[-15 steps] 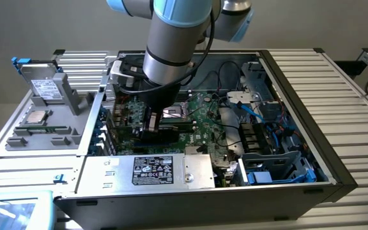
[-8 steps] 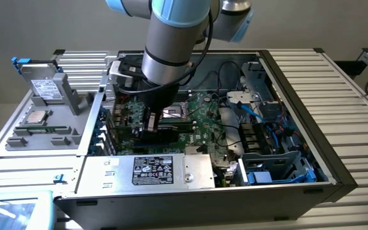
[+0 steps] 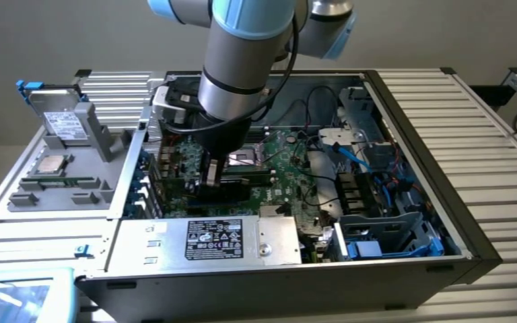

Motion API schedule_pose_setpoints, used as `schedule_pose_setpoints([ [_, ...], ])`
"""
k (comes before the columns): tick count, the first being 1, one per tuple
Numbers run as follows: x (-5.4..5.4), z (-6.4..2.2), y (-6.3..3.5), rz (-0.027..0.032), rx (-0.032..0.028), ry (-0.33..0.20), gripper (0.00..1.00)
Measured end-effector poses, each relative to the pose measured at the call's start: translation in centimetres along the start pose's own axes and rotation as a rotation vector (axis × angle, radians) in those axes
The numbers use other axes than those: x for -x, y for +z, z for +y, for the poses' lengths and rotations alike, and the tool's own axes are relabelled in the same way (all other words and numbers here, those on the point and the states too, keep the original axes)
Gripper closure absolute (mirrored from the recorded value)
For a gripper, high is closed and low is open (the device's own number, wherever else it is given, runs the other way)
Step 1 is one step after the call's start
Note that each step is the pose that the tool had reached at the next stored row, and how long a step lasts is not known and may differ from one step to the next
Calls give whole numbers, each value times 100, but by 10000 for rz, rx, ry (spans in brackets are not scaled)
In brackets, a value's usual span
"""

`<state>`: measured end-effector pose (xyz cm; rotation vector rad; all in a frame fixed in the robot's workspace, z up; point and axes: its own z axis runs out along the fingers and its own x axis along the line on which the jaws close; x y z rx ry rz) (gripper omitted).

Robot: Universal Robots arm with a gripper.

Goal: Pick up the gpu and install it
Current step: 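Insert the gpu into the slot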

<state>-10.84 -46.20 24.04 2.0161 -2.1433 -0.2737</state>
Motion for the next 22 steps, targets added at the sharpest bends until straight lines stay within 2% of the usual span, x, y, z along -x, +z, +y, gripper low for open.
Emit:
schedule_pose_setpoints([
  [9,1,-1,-11,-14,-1,17,73],
  [14,-2,33,-139,-8,17,22,73],
  [20,-3,29,-133,-3,21,24,73],
  [22,-3,5,-127,-5,27,38,73],
])
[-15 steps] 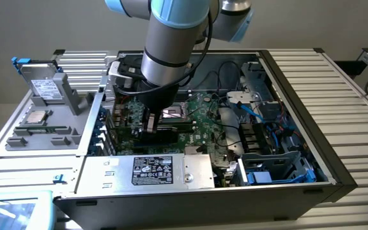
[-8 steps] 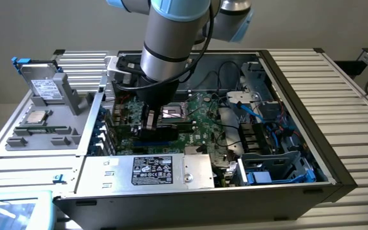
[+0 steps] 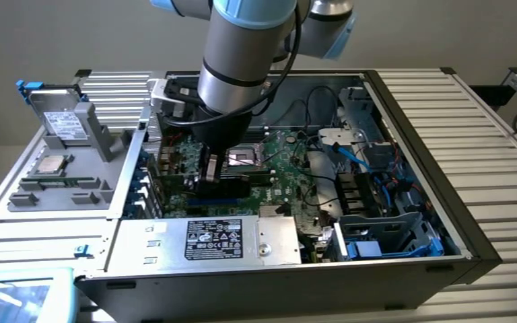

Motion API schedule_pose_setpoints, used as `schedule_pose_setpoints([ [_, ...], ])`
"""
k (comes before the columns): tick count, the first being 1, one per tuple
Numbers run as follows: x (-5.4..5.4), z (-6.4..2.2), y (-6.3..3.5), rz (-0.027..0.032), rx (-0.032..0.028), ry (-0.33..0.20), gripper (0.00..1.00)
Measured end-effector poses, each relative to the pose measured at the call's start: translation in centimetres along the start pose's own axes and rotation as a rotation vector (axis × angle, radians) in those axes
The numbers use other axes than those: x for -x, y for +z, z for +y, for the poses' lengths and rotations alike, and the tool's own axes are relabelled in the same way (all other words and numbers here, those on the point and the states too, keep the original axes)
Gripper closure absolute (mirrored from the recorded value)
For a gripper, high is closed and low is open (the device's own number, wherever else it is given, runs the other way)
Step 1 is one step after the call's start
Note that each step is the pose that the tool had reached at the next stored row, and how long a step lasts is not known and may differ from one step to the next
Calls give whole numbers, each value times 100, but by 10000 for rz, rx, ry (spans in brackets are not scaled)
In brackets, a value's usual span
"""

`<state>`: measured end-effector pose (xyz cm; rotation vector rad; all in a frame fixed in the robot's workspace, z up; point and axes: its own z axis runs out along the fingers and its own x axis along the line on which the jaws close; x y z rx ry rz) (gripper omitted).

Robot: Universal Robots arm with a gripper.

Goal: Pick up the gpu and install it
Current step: 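Insert the gpu into the slot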

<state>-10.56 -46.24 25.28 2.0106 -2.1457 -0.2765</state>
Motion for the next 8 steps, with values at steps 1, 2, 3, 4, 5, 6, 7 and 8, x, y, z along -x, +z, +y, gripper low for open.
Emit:
schedule_pose_setpoints([
  [1,1,-18,0,-3,-1,2,73],
  [2,2,-32,3,-8,-8,-1,73],
  [3,2,-42,2,-4,-8,-5,73],
  [4,2,-43,4,-3,-8,-4,73],
  [5,2,-43,6,-3,-7,-3,73],
  [6,2,-44,8,-4,-7,-3,73],
  [7,2,-45,10,-4,-7,-4,73],
  [8,2,-46,12,-4,-7,-4,73],
])
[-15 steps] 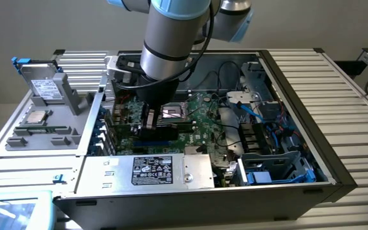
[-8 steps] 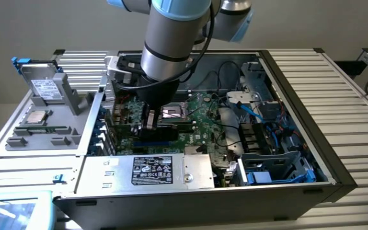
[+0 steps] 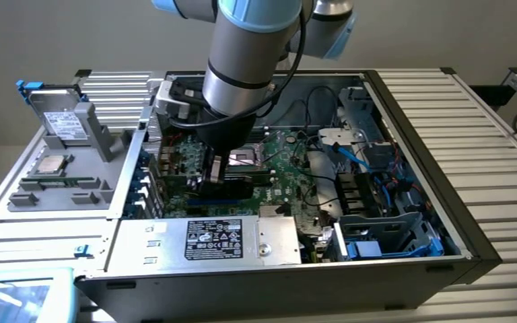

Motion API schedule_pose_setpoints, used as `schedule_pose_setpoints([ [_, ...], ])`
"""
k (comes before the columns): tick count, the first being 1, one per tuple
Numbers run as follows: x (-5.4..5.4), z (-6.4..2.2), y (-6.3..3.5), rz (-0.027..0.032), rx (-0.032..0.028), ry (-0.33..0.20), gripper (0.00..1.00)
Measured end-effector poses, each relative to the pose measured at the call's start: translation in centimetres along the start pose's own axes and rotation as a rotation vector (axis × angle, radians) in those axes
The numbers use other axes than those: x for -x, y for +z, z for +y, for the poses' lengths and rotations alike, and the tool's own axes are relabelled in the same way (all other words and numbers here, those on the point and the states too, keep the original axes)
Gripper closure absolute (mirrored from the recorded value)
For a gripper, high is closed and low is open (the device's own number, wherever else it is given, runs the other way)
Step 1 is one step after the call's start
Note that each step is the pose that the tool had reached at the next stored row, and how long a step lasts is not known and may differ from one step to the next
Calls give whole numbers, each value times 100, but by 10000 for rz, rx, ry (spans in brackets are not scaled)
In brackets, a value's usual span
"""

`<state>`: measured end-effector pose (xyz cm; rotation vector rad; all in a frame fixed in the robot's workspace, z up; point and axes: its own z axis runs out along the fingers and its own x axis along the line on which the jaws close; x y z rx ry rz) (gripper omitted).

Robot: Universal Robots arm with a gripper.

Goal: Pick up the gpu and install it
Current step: 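Insert the gpu into the slot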

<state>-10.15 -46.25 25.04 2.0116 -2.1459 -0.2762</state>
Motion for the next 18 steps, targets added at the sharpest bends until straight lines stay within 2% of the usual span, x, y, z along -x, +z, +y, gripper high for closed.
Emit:
schedule_pose_setpoints([
  [6,3,-6,36,-16,2,60,73],
  [18,6,-6,41,-20,11,71,73],
])
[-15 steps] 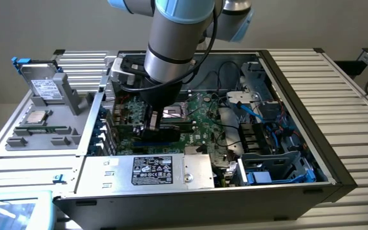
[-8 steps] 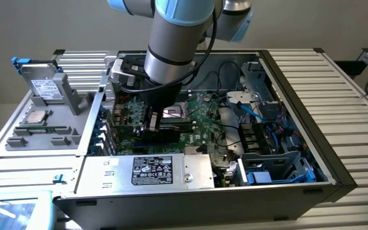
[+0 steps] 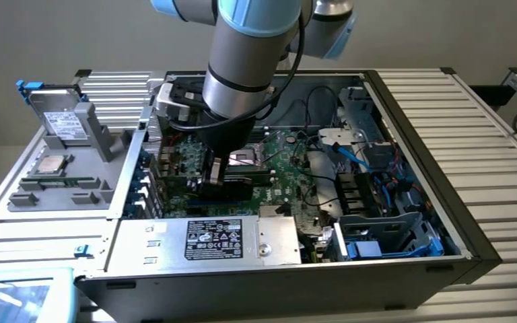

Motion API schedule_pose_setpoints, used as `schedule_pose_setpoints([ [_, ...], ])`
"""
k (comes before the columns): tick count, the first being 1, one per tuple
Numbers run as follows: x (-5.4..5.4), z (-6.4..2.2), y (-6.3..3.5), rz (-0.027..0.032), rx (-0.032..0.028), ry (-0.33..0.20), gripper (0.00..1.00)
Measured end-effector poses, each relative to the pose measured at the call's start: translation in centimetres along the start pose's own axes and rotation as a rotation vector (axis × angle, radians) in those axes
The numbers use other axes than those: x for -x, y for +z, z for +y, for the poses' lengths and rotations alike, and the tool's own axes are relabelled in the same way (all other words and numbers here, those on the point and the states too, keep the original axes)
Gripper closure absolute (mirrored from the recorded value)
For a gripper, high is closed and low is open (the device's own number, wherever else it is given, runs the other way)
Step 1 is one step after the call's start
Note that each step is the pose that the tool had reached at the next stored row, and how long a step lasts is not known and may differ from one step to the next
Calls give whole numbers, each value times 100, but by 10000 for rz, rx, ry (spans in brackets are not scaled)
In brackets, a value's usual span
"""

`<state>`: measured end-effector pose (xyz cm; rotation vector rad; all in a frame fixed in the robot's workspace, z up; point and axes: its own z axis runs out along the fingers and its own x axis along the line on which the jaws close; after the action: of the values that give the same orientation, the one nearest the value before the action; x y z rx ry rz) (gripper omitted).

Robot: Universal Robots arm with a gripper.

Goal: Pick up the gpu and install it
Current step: 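Insert the gpu into the slot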

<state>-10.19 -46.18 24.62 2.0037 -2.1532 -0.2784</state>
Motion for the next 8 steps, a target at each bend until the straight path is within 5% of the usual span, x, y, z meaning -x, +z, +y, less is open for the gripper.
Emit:
schedule_pose_setpoints([
  [8,5,12,5,2,1,1,73],
])
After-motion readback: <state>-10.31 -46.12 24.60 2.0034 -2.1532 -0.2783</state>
